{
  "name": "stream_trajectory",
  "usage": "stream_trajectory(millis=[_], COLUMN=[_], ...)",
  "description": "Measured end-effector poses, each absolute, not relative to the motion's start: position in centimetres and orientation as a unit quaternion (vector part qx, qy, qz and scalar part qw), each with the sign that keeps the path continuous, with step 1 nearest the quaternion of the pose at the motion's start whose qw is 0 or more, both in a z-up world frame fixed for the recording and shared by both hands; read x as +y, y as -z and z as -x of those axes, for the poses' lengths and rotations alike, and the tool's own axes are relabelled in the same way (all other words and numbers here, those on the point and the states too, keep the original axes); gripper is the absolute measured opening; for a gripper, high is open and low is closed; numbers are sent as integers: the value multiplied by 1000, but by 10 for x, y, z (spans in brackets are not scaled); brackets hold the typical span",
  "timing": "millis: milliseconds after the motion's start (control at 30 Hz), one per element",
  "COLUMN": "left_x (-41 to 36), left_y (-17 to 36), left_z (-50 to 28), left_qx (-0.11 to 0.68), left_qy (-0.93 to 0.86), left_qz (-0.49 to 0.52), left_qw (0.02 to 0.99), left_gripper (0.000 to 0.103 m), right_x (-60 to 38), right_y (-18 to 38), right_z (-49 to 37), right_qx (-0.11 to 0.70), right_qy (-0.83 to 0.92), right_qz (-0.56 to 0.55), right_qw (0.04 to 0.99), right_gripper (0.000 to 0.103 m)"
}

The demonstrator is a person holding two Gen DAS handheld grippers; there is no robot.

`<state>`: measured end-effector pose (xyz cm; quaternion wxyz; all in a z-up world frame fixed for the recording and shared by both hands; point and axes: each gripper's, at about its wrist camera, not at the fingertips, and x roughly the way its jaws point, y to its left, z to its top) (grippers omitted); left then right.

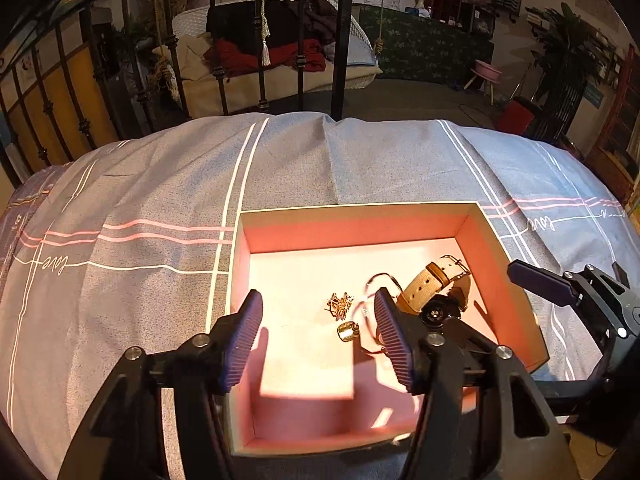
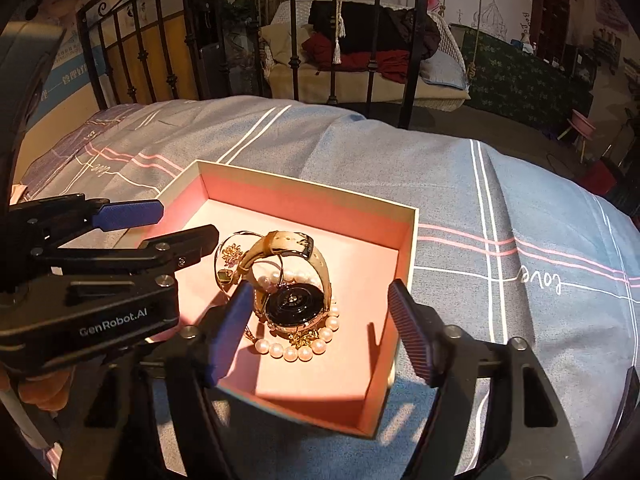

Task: Organize jewelry
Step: 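Move both tools back toward the silver charm and gold ring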

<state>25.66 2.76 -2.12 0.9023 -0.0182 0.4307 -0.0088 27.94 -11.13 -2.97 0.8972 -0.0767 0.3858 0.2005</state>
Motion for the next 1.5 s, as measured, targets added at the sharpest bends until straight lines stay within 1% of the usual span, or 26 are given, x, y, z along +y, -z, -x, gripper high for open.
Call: stream_trajectory(millis=[133,200,300,367,400,433,567,700,733,800,833,867,900,933,1000,1033,1067,1100,1500], left_x=[28,28,25,24,24,24,22,10,7,-2,-4,-5,-6,-7,-5,-4,-3,-1,0], left_y=[5,-3,-4,4,9,15,40,57,60,63,64,65,66,67,68,68,69,69,69], left_z=[-232,-212,-177,-154,-144,-135,-106,-94,-93,-93,-94,-96,-97,-98,-100,-101,-101,-101,-93], left_qx=[408,392,377,379,383,389,418,437,436,430,431,429,428,427,425,424,424,424,414], left_qy=[17,30,50,55,60,65,77,88,88,94,99,98,97,98,100,101,104,104,106], left_qz=[12,12,5,3,7,13,29,21,12,-12,-18,-22,-27,-29,-24,-22,-17,-12,-3], left_qw=[913,919,925,924,922,919,905,895,896,898,897,897,898,898,899,899,900,900,904], left_gripper=[60,64,68,68,68,68,68,67,66,57,55,51,45,43,30,25,18,15,14], right_x=[-125,-135,-151,-162,-164,-166,-169,-161,-158,-151,-147,-146,-145,-143,-143,-143,-142,-143,-129], right_y=[15,11,15,25,31,37,55,65,67,71,72,72,72,72,73,74,74,74,76], right_z=[-251,-231,-199,-179,-170,-162,-133,-115,-111,-107,-106,-106,-107,-107,-107,-107,-106,-107,-112], right_qx=[360,346,337,341,347,353,367,373,372,375,374,373,375,376,377,377,377,377,385], right_qy=[-199,-195,-202,-218,-222,-228,-237,-235,-236,-239,-238,-240,-242,-244,-246,-245,-244,-245,-252], right_qz=[56,48,30,13,8,2,2,28,35,52,61,65,64,64,63,63,63,63,86], right_qw=[910,916,919,914,911,908,900,897,897,894,894,894,892,892,891,891,891,891,884], right_gripper=[71,71,71,69,66,61,58,57,55,51,46,42,42,41,41,41,41,41,43])
